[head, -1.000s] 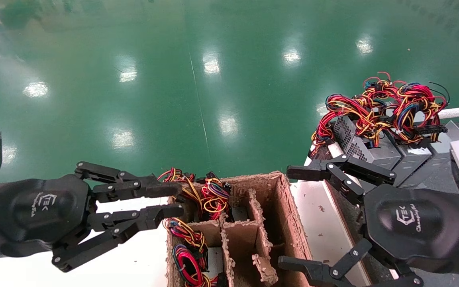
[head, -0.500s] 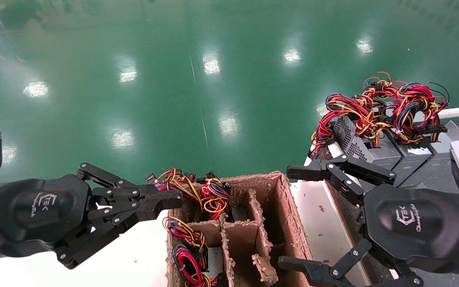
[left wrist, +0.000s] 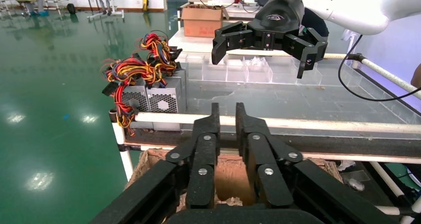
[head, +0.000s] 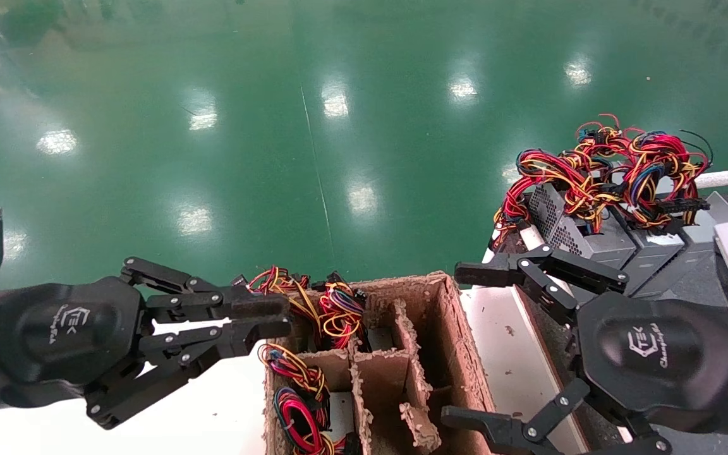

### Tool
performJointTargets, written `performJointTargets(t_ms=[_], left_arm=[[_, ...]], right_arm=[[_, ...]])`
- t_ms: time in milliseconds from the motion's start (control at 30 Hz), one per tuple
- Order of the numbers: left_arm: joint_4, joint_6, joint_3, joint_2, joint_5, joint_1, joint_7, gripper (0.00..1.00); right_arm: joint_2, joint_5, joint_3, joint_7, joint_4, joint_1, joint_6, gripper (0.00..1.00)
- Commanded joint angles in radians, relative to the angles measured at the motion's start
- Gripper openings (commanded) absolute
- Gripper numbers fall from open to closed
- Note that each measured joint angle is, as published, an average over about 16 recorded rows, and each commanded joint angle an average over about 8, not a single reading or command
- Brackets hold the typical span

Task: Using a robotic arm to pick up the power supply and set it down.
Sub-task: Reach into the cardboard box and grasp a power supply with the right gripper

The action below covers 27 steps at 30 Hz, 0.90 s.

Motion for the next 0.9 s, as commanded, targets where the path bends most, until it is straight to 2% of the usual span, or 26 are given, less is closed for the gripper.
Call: performJointTargets(t_ms=[33,400,800,867,900], left_arm=[[0.000,0.000,0.000,0.000,0.000,0.000,0.000,1.00],[0.000,0.000,0.000,0.000,0.000,0.000,0.000,1.00],[0.000,0.000,0.000,0.000,0.000,0.000,0.000,1.00],[0.000,0.000,0.000,0.000,0.000,0.000,0.000,1.00],[0.000,0.000,0.000,0.000,0.000,0.000,0.000,1.00]], right_arm=[[0.000,0.002,0.000,0.000,-0.001,0.000,-0.001,1.00],[-0.013,-0.101,-0.055,0.070,0.022,0.005,0.063,1.00],[-0.141,-0.328,-0.211,0.214,0.023,0.042,0.145,1.00],[-0.169,-0.360,-0.235,0.229,0.014,0.044,0.156,0.84],[-0.183,-0.374,-0.246,0.235,0.010,0.044,0.162,0.72]])
